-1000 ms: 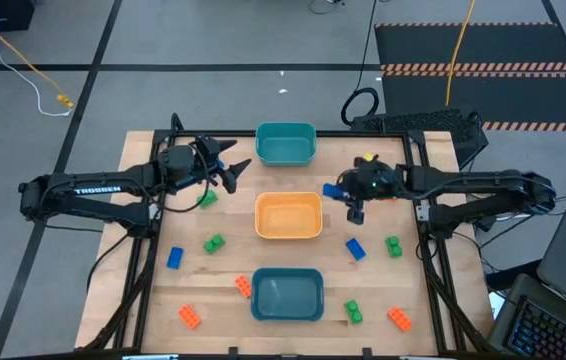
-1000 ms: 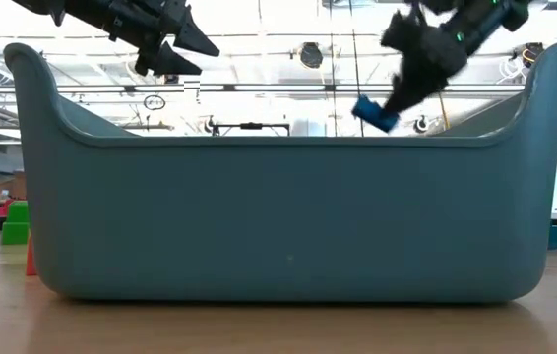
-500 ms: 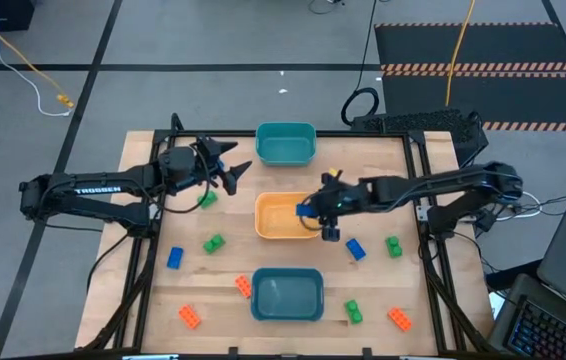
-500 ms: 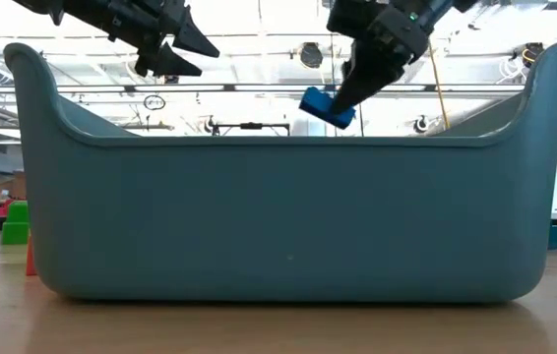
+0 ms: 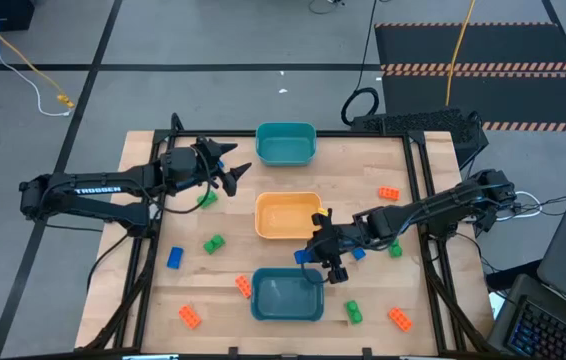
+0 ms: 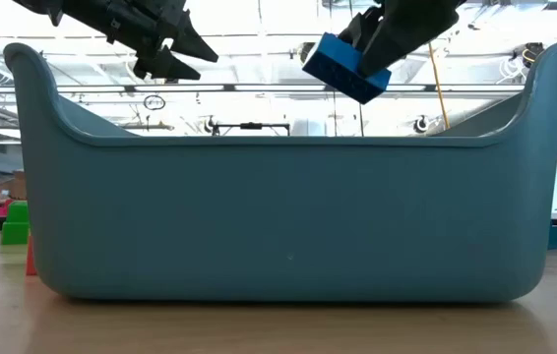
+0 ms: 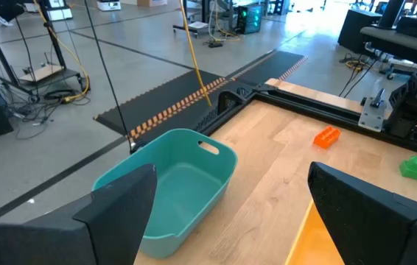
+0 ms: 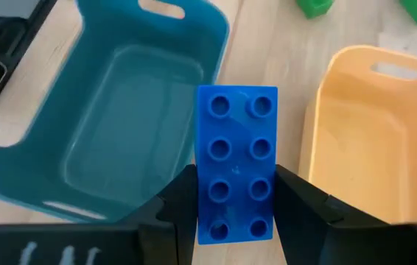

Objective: Sort & place blocks by color
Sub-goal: Put the blue game piece into the blue bin, then put the green game piece into the yellow bin

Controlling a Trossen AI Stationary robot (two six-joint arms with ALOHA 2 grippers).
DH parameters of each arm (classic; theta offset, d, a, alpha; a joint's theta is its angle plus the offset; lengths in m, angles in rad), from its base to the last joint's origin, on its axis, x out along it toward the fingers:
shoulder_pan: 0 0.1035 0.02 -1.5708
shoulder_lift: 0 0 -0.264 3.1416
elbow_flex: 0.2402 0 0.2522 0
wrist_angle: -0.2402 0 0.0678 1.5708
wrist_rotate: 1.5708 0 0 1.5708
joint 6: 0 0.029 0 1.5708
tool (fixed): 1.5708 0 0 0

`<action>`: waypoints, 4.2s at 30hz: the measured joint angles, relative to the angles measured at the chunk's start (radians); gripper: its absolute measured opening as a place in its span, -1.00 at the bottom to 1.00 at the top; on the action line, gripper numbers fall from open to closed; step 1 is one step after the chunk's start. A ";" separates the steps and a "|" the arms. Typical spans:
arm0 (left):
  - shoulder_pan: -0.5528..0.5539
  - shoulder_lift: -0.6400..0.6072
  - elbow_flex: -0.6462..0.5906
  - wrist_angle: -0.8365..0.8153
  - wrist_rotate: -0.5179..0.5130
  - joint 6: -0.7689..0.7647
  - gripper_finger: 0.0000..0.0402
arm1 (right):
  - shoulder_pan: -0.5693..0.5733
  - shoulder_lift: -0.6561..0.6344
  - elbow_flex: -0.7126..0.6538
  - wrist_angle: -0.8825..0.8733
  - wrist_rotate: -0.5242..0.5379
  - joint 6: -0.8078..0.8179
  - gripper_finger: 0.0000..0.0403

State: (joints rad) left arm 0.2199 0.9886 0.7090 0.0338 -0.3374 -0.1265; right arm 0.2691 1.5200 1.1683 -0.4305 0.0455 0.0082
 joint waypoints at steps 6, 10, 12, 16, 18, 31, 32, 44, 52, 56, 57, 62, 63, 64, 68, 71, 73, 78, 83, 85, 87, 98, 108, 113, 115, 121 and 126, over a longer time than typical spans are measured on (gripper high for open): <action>0.000 0.000 0.000 0.013 0.000 -0.001 0.77 | 0.045 0.001 0.000 0.031 0.005 0.015 -0.37; 0.000 0.000 0.000 0.013 0.000 -0.002 0.77 | 0.077 0.003 0.000 0.086 -0.030 0.008 -0.37; 0.000 0.000 0.000 0.008 0.000 -0.006 0.77 | 0.087 0.017 0.002 0.129 -0.050 0.011 -0.37; -0.006 0.000 0.000 -0.023 -0.003 -0.032 0.77 | 0.109 0.065 0.002 0.168 -0.078 0.031 -0.37; -0.016 0.000 0.000 -0.039 -0.003 -0.035 0.77 | 0.119 0.097 0.000 0.166 -0.089 0.033 -0.37; -0.084 0.000 0.000 -0.062 -0.003 -0.035 0.77 | 0.105 0.129 0.000 0.195 -0.015 0.138 0.32; -0.088 0.000 0.000 -0.062 -0.003 -0.035 0.77 | 0.105 0.122 0.000 0.198 -0.014 0.141 0.41; -0.106 0.000 0.000 -0.068 -0.004 -0.035 0.77 | 0.089 0.049 -0.001 0.012 0.175 0.237 0.58; -0.106 -0.001 0.000 -0.070 -0.004 -0.035 0.77 | 0.071 -0.051 0.000 -0.206 0.223 0.441 0.56; -0.106 -0.001 0.000 -0.074 -0.004 -0.037 0.77 | 0.070 -0.090 0.000 -0.406 0.336 0.537 0.56; -0.106 -0.001 0.000 -0.077 -0.004 -0.038 0.77 | 0.070 -0.096 0.000 -0.475 0.373 0.574 0.56; -0.111 -0.001 0.000 -0.084 -0.004 -0.038 0.77 | 0.034 -0.100 -0.001 -0.791 0.366 0.907 0.56; -0.111 -0.001 0.000 -0.085 -0.004 -0.037 0.77 | 0.031 -0.099 -0.004 -0.846 0.336 0.978 0.56; -0.111 -0.001 0.000 -0.085 -0.004 -0.037 0.77 | 0.029 -0.097 -0.010 -0.881 0.298 1.035 0.56; -0.111 -0.001 0.000 -0.085 -0.004 -0.036 0.77 | 0.028 -0.095 -0.072 -0.922 0.175 1.162 0.56; -0.111 -0.001 0.000 -0.084 -0.004 -0.037 0.77 | 0.029 -0.095 -0.142 -0.903 0.093 1.188 0.56; -0.111 -0.001 0.000 -0.084 -0.004 -0.037 0.77 | 0.028 -0.095 -0.200 -0.876 0.024 1.194 0.56; -0.111 -0.001 0.000 -0.085 -0.004 -0.037 0.77 | 0.029 -0.095 -0.314 -0.846 -0.079 1.230 0.56; -0.111 -0.001 0.000 -0.085 -0.004 -0.037 0.77 | 0.029 -0.098 -0.365 -0.774 -0.103 1.223 0.56; -0.111 -0.001 0.000 -0.085 -0.004 -0.037 0.77 | 0.029 -0.099 -0.375 -0.726 -0.102 1.214 0.55; -0.111 -0.001 0.000 -0.086 -0.004 -0.037 0.77 | 0.029 -0.099 -0.382 -0.702 -0.103 1.213 0.52; -0.111 -0.001 0.000 -0.088 -0.004 -0.036 0.77 | 0.029 -0.099 -0.454 -0.618 -0.155 1.198 0.18; -0.111 -0.001 0.000 -0.087 -0.004 -0.026 0.77 | 0.026 -0.101 -0.443 -0.607 -0.143 1.050 -0.41; -0.111 -0.001 0.000 -0.086 -0.004 -0.008 0.77 | 0.009 -0.139 -0.350 -0.550 -0.009 0.896 -0.41; -0.111 -0.001 0.000 -0.086 -0.004 -0.007 0.77 | -0.004 -0.168 -0.294 -0.511 0.057 0.835 -0.41; -0.111 -0.001 0.000 -0.084 -0.004 -0.005 0.77 | -0.060 -0.226 -0.144 -0.282 0.203 0.598 -0.41; -0.111 -0.001 0.000 -0.084 -0.004 -0.005 0.77 | -0.123 -0.195 -0.091 -0.001 0.212 0.356 -0.41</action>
State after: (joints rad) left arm 0.1085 0.9874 0.7090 -0.0502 -0.3416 -0.1311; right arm 0.1462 1.3250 1.0774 -0.4312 0.2579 0.3640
